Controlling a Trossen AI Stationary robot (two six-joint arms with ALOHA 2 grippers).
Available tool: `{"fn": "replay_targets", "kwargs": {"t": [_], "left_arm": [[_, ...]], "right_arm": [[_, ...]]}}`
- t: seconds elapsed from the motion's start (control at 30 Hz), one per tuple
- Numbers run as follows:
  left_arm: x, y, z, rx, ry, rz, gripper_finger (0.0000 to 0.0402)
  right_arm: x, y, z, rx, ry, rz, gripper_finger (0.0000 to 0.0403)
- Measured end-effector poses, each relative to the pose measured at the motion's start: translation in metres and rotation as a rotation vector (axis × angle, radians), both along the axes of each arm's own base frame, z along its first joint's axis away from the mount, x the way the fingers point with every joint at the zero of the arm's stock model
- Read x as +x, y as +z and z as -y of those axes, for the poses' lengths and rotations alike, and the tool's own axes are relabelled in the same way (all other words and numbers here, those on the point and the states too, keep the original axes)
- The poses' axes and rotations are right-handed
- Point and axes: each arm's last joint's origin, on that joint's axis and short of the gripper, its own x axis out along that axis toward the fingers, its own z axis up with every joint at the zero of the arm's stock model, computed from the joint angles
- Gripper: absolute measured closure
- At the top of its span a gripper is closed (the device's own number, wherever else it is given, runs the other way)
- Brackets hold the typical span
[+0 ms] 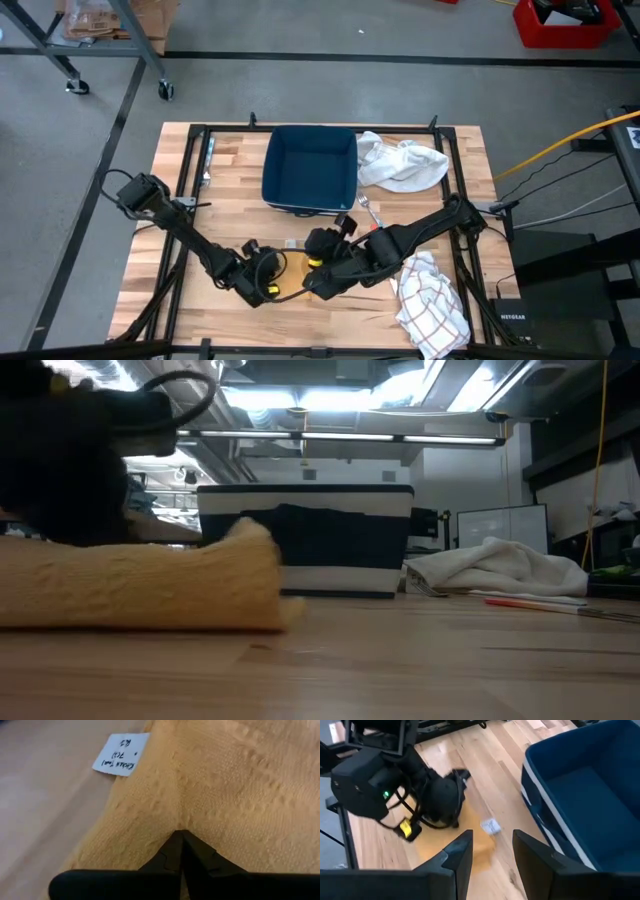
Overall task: Fold towel
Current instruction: Fold the yellow towel, then fold the top white patterned towel
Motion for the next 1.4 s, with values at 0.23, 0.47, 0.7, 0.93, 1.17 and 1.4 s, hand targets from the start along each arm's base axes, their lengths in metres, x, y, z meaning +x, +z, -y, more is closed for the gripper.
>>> {"fn": "replay_targets", "kwargs": {"t": [0.23,0.47,0.7,0.93,1.17,1.4], "left_arm": [[-0.027,-0.001,-0.030,0.206,0.122,-0.276,0.0399],[-0.045,0.002,-0.063,0.393,0.210,-0.544,0.0399],[-0.048,-0.002,-0.087,0.465,0.310,-0.578,0.0398],[-0.044,0.016,-0.092,0.459,0.365,-0.439,0.0398],[-0.044,0.064,-0.076,0.368,0.147,-0.301,0.0398],[-0.048,0.102,-0.058,0.265,-0.138,-0.109,0.0398]], "right_arm": [[-0.005,0.000,0.003,-0.028,-0.004,-0.042,0.0260],[-0.009,-0.002,0.005,-0.052,-0.004,-0.087,0.0260],[-0.016,-0.005,0.011,-0.162,-0.040,-0.145,0.0260],[-0.023,-0.007,0.016,-0.226,-0.047,-0.219,0.0260],[-0.022,-0.007,0.018,-0.266,0.009,-0.253,0.0260],[-0.009,-0.003,0.052,-0.484,-0.039,-0.269,0.0260]]}}
